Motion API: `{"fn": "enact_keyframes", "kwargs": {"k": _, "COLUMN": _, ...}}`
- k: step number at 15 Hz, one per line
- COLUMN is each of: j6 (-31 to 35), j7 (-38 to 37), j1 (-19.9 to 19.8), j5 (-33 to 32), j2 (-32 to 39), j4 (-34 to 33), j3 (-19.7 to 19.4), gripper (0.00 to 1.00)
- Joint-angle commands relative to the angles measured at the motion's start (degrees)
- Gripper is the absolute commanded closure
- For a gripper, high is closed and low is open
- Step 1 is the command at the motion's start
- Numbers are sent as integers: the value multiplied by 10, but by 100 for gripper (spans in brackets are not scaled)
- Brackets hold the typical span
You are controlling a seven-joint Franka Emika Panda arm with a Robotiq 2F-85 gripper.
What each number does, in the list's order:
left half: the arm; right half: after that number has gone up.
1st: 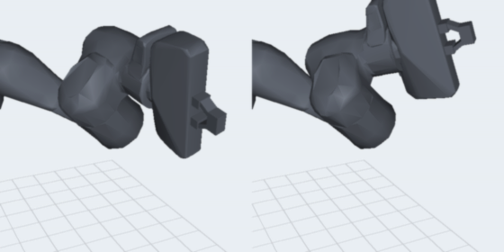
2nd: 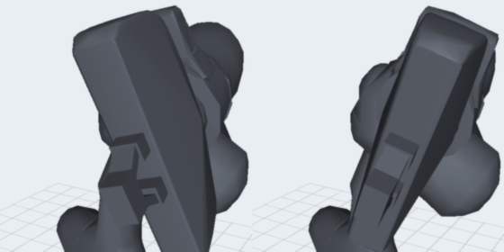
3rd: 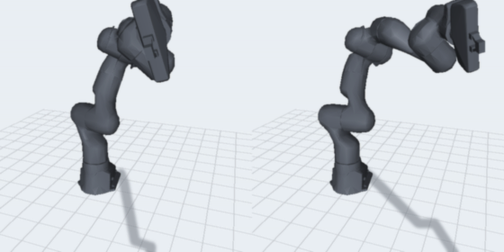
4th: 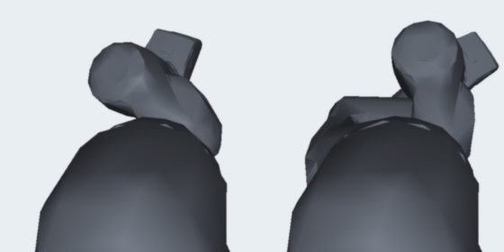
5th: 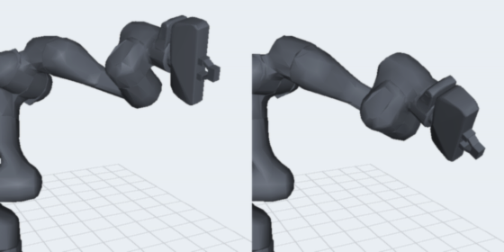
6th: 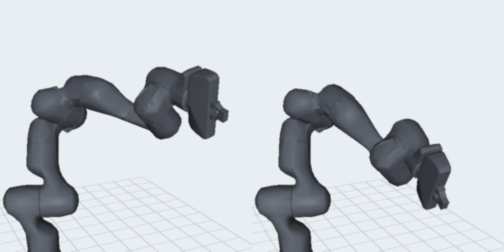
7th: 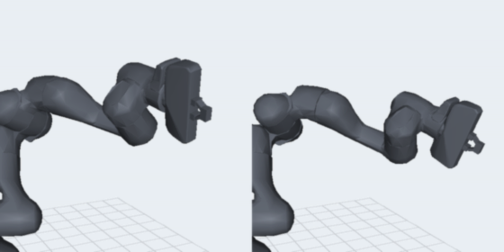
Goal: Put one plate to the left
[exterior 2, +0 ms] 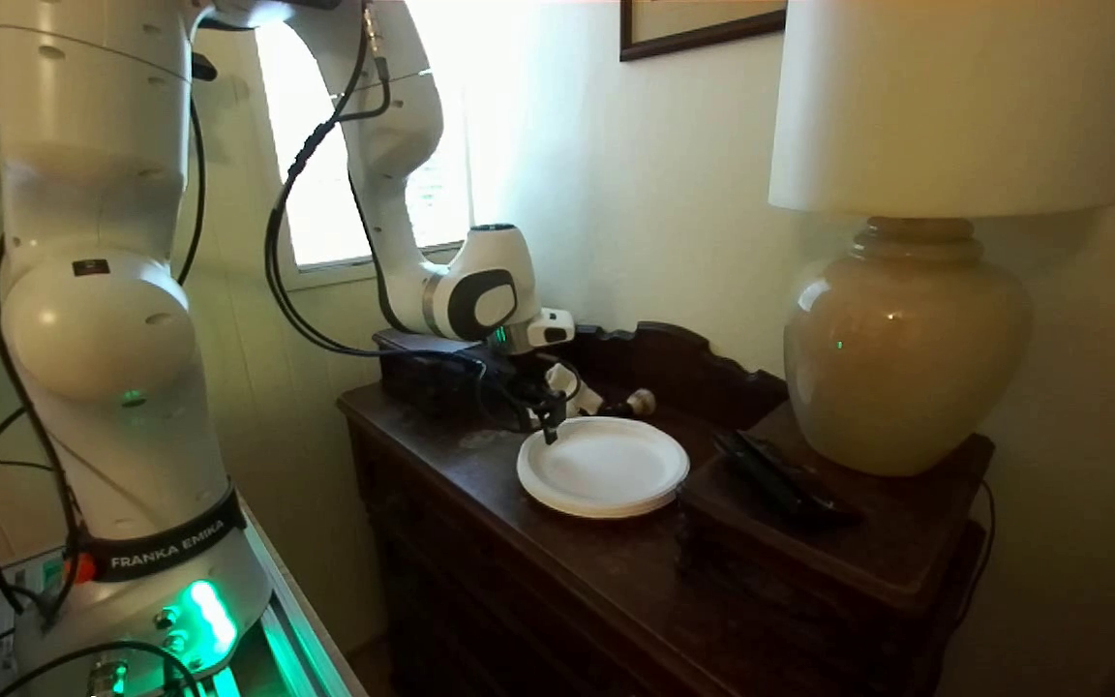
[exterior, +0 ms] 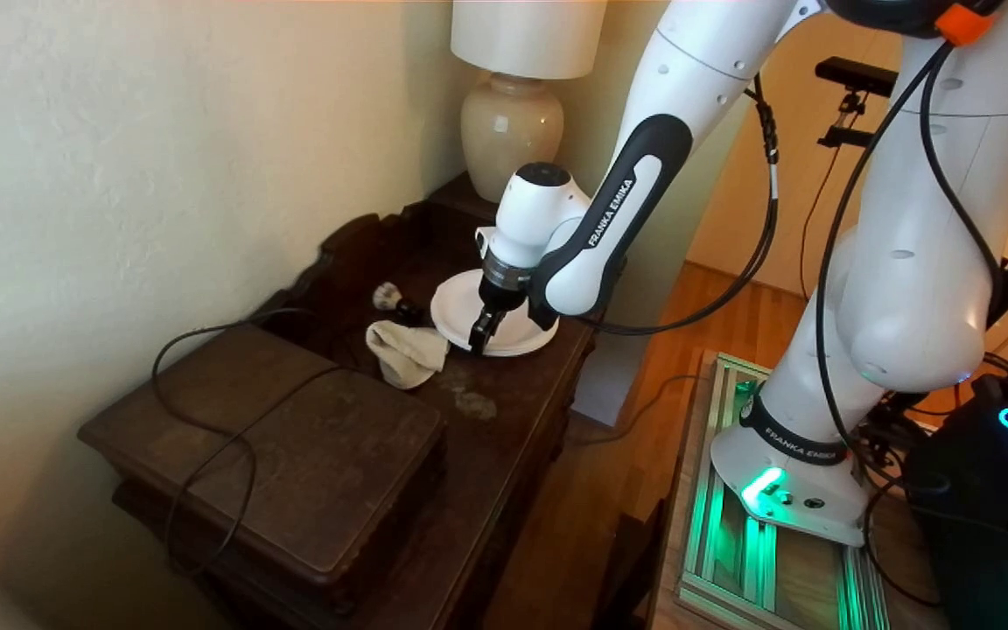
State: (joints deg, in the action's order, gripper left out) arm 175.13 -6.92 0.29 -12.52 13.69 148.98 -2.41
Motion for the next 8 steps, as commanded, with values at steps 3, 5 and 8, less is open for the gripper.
{"fn": "enact_keyframes", "kwargs": {"k": 3, "j6": 12, "j7": 46, "j1": -3, "j5": 40, "j2": 14, "j4": -7, "j3": 11, "gripper": 53}}
{"fn": "enact_keyframes", "kwargs": {"k": 5, "j6": 11, "j7": 56, "j1": -6, "j5": 49, "j2": 13, "j4": -7, "j3": 16, "gripper": 62}}
{"fn": "enact_keyframes", "kwargs": {"k": 8, "j6": 10, "j7": 67, "j1": -10, "j5": 60, "j2": 11, "j4": -7, "j3": 20, "gripper": 72}}
